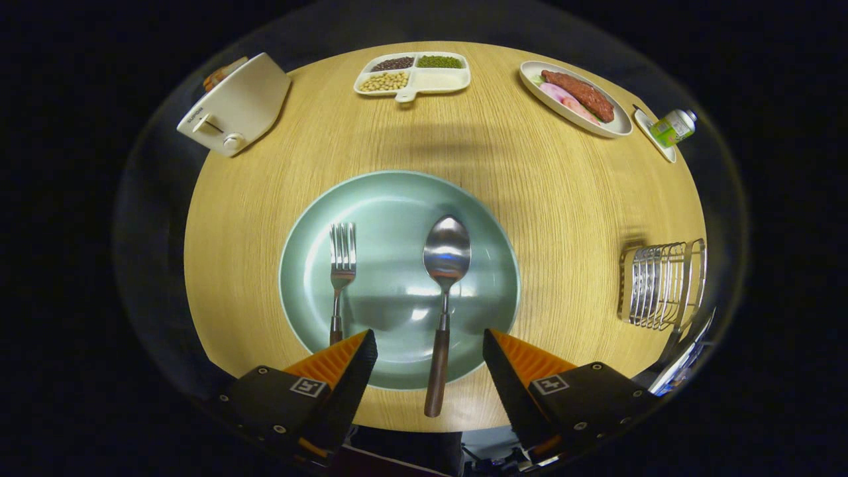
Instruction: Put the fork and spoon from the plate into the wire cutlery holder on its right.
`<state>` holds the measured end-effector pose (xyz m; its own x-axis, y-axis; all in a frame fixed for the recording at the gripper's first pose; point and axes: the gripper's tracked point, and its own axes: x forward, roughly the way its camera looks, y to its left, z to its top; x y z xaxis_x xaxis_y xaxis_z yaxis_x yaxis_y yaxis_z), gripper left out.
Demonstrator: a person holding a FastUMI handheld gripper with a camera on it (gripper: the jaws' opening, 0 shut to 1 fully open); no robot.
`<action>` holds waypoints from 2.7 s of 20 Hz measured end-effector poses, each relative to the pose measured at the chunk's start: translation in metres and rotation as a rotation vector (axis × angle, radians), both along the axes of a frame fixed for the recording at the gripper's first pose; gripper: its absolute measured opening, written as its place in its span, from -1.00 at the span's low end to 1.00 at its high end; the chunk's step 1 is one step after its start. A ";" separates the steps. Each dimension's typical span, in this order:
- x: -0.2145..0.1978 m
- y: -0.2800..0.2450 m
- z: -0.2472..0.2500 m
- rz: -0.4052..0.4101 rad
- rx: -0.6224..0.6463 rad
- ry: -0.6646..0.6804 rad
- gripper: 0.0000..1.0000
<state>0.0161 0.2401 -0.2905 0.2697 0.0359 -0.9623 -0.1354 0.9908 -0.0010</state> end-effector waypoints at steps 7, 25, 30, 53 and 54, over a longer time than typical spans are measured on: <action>-0.006 0.005 -0.019 -0.060 0.050 0.071 0.20; -0.050 -0.084 0.092 0.096 0.087 0.107 -0.98; -0.065 -0.180 0.123 0.141 -0.049 0.181 -0.98; -0.006 -0.266 0.093 0.166 -0.125 0.493 -0.93; -0.002 -0.266 0.093 0.168 -0.129 0.482 -0.88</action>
<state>0.0140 -0.0260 -0.1971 -0.2042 -0.0861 -0.9751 -0.3077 0.9513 -0.0196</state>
